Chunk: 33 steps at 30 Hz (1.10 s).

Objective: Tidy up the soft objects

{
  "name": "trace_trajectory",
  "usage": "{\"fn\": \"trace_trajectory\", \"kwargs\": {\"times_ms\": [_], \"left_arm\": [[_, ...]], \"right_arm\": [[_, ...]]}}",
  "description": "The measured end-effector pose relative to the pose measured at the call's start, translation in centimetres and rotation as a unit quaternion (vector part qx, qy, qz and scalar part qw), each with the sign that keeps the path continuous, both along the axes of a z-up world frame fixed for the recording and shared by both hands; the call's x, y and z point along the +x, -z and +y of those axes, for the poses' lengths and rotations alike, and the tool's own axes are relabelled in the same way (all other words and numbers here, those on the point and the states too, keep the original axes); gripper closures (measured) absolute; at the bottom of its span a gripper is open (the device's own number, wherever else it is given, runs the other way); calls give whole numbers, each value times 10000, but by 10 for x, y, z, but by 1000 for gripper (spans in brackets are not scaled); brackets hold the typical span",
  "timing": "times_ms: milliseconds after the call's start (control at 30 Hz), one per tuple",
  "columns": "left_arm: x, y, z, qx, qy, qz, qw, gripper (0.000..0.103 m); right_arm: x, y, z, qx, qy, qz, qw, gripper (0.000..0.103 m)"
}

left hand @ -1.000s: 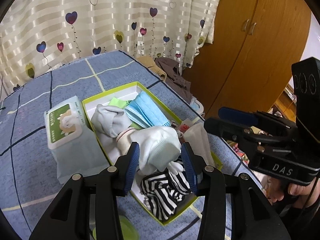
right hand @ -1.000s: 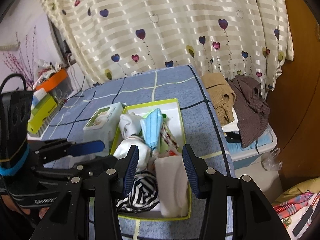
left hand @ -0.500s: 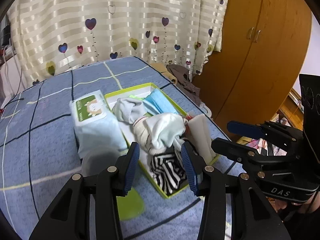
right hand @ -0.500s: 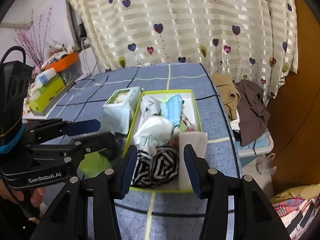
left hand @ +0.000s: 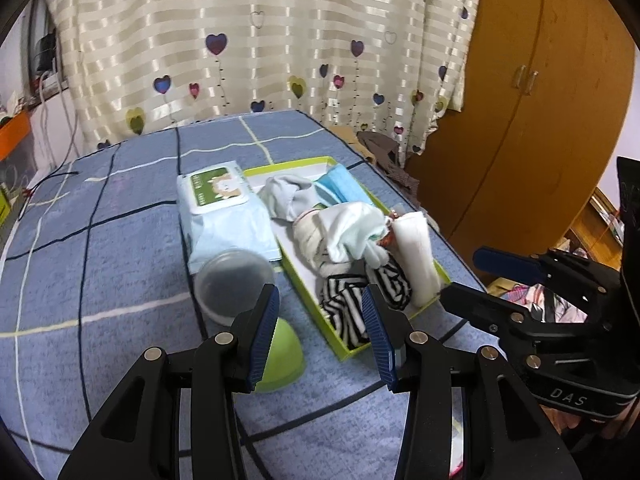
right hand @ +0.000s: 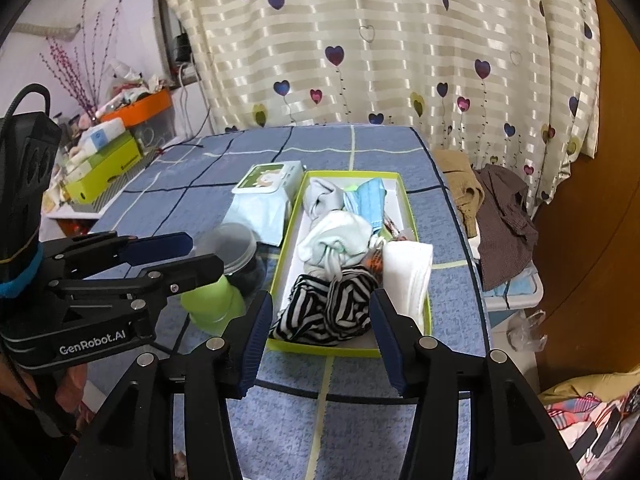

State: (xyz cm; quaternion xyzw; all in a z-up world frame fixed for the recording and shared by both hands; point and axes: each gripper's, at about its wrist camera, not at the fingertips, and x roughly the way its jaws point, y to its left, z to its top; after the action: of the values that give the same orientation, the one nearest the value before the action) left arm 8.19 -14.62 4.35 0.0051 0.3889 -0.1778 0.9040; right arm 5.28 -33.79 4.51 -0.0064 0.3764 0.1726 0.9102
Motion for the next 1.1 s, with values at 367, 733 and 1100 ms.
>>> {"fn": "trace_trajectory", "kwargs": {"times_ms": [367, 733, 1100], "left_arm": [[-13, 0, 3, 129, -38, -127, 9998, 58], [-10, 1, 2, 126, -32, -90, 9999, 58], [-6, 8, 0, 257, -29, -3, 9997, 58]], "right_arm": [[-7, 0, 10, -83, -58, -11, 9999, 53], [-4, 6, 12, -91, -51, 57, 9999, 53], [-2, 8, 12, -112, -73, 76, 9999, 53]]}}
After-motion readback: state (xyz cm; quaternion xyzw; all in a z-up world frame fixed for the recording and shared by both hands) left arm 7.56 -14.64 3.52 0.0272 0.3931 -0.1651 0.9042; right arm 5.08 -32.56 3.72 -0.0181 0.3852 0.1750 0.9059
